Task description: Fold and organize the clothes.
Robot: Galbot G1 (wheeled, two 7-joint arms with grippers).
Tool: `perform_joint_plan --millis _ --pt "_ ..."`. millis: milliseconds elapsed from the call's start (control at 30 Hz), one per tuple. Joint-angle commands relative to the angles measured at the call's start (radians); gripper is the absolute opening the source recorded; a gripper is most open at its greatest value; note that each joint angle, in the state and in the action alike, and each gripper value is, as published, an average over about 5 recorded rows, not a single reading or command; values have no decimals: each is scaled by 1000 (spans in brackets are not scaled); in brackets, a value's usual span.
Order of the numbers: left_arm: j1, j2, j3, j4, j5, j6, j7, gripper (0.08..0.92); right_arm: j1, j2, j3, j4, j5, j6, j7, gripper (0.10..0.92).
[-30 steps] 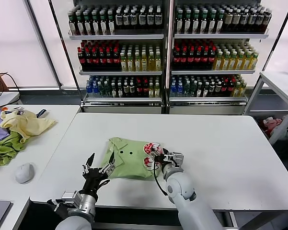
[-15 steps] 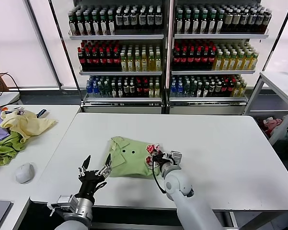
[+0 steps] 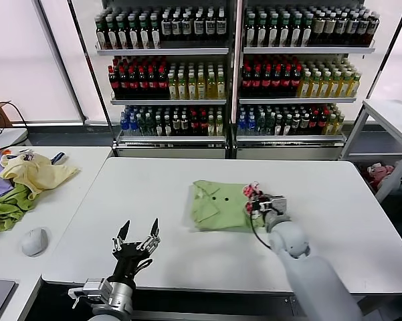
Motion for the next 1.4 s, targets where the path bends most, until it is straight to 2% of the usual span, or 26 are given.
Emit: perform_joint_plan --millis 33,400,633,767,967,1400 --pt "8 -8 19 -5 33 2 3 823 -84 -212 145 34 -173 227 -158 198" --pt "27 -6 31 -25 42 -1 11 823 -579 -120 461 453 -167 305 -119 497" --pt "36 -2 49 -31 86 -14 30 823 -797 -52 559 609 -176 359 -86 704" --pt "38 3 63 -34 134 -21 46 823 -853 -34 577 673 -163 361 -139 797" --pt "38 10 67 -41 141 -23 54 823 -878 -22 583 722 -156 342 -171 822" --pt "39 11 81 -44 166 -25 67 823 -885 3 556 717 -196 341 -150 823"
